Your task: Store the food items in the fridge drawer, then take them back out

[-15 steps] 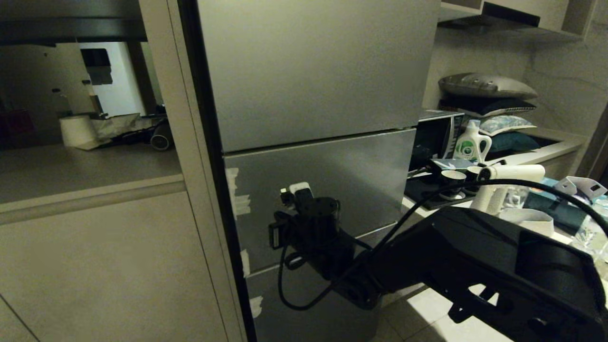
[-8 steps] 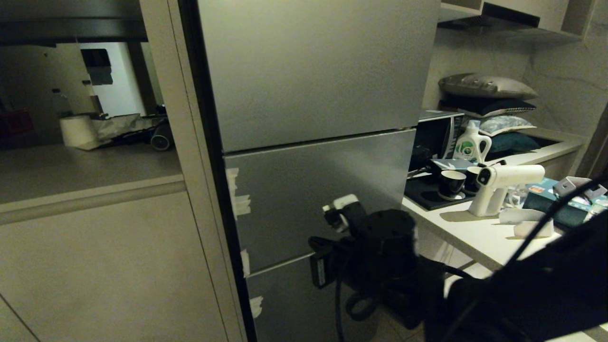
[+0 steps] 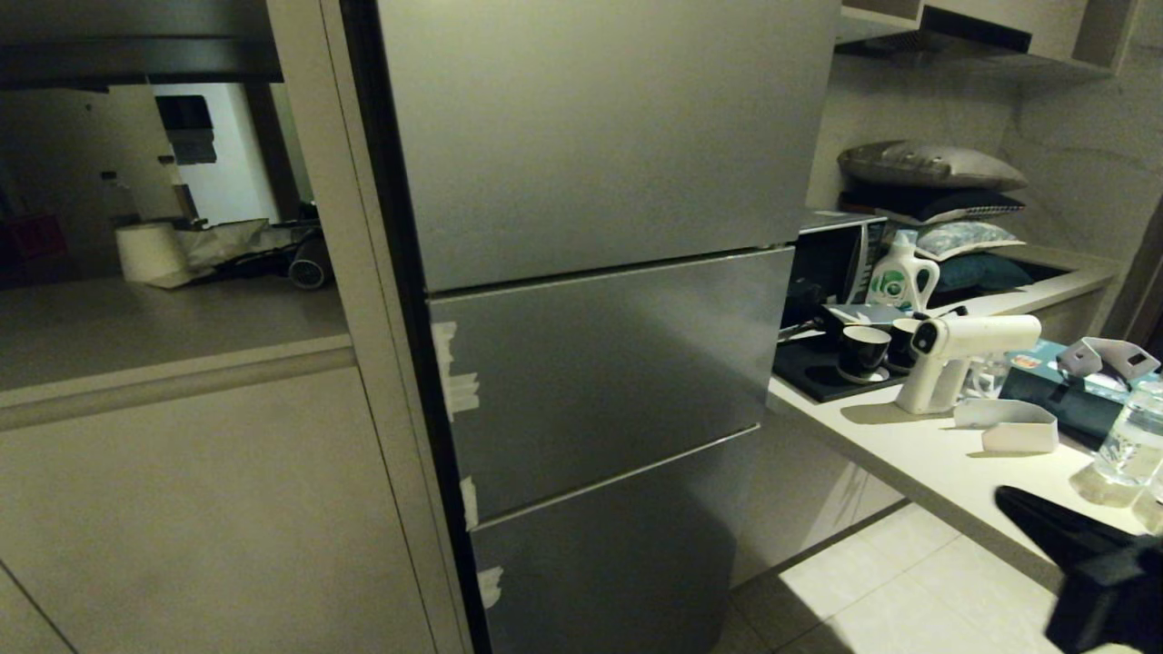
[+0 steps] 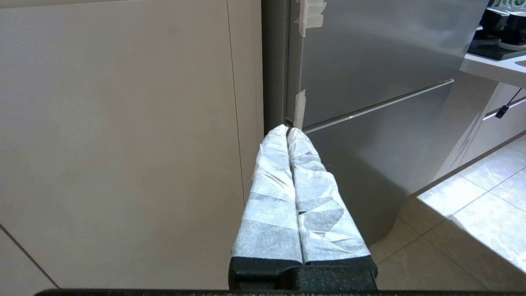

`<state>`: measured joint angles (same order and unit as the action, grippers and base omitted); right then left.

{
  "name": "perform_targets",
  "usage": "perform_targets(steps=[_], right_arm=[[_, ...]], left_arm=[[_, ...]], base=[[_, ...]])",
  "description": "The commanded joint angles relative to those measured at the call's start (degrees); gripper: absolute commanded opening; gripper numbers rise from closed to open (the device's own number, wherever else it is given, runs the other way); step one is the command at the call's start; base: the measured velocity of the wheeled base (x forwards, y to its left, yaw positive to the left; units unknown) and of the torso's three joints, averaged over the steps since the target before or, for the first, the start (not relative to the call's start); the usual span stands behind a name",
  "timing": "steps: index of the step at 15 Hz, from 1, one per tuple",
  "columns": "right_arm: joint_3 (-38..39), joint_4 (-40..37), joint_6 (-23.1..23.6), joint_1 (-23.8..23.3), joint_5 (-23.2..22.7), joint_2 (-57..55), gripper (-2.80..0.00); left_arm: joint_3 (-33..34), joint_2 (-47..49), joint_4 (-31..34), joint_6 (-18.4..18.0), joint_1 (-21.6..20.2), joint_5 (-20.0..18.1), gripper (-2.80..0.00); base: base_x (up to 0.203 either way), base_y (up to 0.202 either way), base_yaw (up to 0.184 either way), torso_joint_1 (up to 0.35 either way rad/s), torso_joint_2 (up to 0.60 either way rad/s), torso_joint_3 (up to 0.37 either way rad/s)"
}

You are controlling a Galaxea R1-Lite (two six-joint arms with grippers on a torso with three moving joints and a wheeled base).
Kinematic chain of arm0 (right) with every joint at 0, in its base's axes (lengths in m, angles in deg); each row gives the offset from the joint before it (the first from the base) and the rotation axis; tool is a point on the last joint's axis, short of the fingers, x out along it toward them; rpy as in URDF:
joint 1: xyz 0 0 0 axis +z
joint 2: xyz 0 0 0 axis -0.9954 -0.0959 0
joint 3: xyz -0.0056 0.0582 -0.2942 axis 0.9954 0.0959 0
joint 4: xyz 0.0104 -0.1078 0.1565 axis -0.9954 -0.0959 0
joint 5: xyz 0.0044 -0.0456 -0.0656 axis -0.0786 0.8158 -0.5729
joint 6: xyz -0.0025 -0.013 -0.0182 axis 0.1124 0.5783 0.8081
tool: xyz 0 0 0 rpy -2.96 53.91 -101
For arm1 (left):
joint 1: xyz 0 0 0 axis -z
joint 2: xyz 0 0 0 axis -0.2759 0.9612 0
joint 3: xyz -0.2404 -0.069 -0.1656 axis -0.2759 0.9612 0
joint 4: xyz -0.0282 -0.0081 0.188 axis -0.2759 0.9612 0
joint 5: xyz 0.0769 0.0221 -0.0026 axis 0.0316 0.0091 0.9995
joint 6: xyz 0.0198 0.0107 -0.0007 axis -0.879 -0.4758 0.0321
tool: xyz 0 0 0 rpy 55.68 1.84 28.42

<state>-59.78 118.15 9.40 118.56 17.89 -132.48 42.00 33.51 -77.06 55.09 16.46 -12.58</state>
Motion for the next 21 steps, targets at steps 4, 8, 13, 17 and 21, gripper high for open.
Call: perform_targets(steps=[4, 8, 13, 17, 21], right_arm=[[12.6, -13.8, 7.5, -31.8, -15.0, 37.3, -2.80], [14.2, -22.9, 7.8, -34.3, -25.6, 53.8, -2.80], [14.7, -26.6, 2.2, -34.6, -27.2, 53.7, -2.80], [14.7, -26.6, 2.1, -34.6, -27.3, 53.7, -2.80], [14.7, -26.6, 2.1, -34.6, -27.2, 53.8, -2.80]], left_arm=[[0.0, 0.1, 0.0, 0.0, 0.0, 0.0, -2.80], [0.0, 0.1, -0.1, 0.3, 0.0, 0.0, -2.80], [0.0, 0.1, 0.0, 0.3, 0.0, 0.0, -2.80], [0.0, 0.1, -0.1, -0.1, 0.0, 0.0, -2.80], [-2.8, 0.2, -2.1, 0.1, 0.0, -0.2, -2.80]], base=[[0.000, 0.000, 0.000, 0.000, 0.00, 0.000], [0.000, 0.000, 0.000, 0.000, 0.00, 0.000], [0.000, 0.000, 0.000, 0.000, 0.00, 0.000], [0.000, 0.000, 0.000, 0.000, 0.00, 0.000], [0.000, 0.000, 0.000, 0.000, 0.00, 0.000]])
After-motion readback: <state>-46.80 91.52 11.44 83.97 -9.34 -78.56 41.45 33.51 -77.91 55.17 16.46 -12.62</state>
